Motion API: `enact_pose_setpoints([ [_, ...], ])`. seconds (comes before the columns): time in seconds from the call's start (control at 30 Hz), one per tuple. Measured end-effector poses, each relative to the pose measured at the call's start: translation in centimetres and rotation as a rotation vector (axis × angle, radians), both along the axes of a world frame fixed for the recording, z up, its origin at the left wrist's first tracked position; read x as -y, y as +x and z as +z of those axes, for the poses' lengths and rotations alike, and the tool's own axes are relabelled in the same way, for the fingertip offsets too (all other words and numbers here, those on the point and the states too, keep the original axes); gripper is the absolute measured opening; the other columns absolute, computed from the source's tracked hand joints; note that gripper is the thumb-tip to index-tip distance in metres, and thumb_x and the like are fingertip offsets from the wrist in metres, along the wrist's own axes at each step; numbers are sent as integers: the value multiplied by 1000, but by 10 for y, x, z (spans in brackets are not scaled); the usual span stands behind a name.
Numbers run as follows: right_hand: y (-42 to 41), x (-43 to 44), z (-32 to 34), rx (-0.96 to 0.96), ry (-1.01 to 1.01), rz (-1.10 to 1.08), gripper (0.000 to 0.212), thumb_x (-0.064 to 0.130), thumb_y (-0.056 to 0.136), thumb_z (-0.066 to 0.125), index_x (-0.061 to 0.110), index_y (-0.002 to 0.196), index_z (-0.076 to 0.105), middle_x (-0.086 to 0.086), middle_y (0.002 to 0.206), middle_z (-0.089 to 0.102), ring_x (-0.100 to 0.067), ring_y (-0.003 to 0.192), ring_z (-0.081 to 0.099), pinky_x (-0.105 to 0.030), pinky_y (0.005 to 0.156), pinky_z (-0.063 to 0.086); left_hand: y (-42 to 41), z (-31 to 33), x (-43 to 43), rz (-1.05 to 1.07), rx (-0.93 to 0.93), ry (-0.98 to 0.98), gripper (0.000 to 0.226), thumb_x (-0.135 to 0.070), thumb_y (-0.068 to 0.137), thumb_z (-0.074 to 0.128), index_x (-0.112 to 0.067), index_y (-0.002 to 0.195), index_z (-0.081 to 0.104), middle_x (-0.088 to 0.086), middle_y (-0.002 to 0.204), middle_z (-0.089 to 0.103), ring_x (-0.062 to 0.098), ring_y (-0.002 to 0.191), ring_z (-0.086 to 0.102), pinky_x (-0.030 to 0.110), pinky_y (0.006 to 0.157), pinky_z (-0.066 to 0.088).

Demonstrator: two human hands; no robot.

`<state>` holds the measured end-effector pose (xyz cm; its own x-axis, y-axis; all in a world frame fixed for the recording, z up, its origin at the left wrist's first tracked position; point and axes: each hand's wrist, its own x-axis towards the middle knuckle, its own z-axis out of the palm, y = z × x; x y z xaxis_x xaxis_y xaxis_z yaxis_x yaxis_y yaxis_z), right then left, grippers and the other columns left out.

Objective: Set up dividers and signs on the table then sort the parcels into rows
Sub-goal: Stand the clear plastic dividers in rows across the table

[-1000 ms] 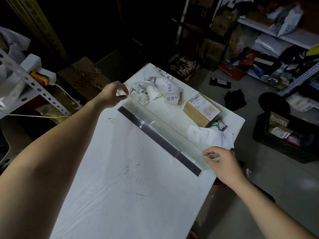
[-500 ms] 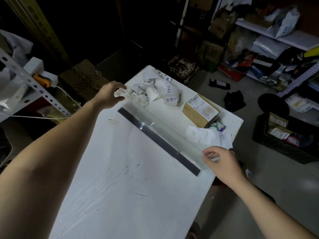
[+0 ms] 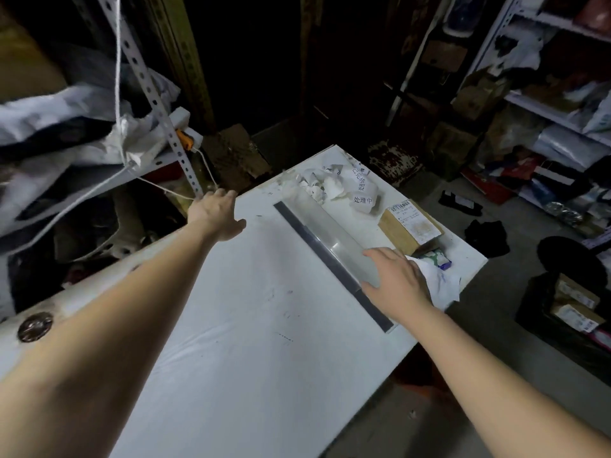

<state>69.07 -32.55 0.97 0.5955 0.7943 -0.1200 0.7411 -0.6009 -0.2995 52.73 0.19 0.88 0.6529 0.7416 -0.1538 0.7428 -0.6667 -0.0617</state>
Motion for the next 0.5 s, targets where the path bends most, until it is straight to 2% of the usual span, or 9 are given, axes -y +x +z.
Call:
enact_pose_setpoints([
  [0.23, -67, -16, 32, -12, 43, 227, 60, 38, 89, 70, 26, 144, 47, 3, 143, 54, -23, 131, 48, -40, 104, 41, -134, 51, 101, 144, 134, -47, 71, -57, 91, 60, -20, 148, 44, 6, 141, 55, 30, 127, 54, 44, 95, 50],
  [0.37, -125, -12, 49, -20, 66, 378, 61, 38, 89, 71, 27, 144, 47, 2, 147, 51, -24, 134, 47, -41, 105, 43, -227, 74, 165, 283, 211, -24, 66, -54, 91, 60, -19, 145, 49, 4, 143, 55, 28, 129, 54, 44, 97, 51],
  [0.5, -184, -10, 60, -50, 92, 477, 61, 37, 90, 71, 27, 145, 46, 0, 147, 51, -24, 135, 46, -44, 108, 42, -305, 86, 214, 393, 228, -29, 69, -52, 94, 59, -16, 151, 45, 5, 152, 49, 28, 135, 49, 42, 106, 45],
])
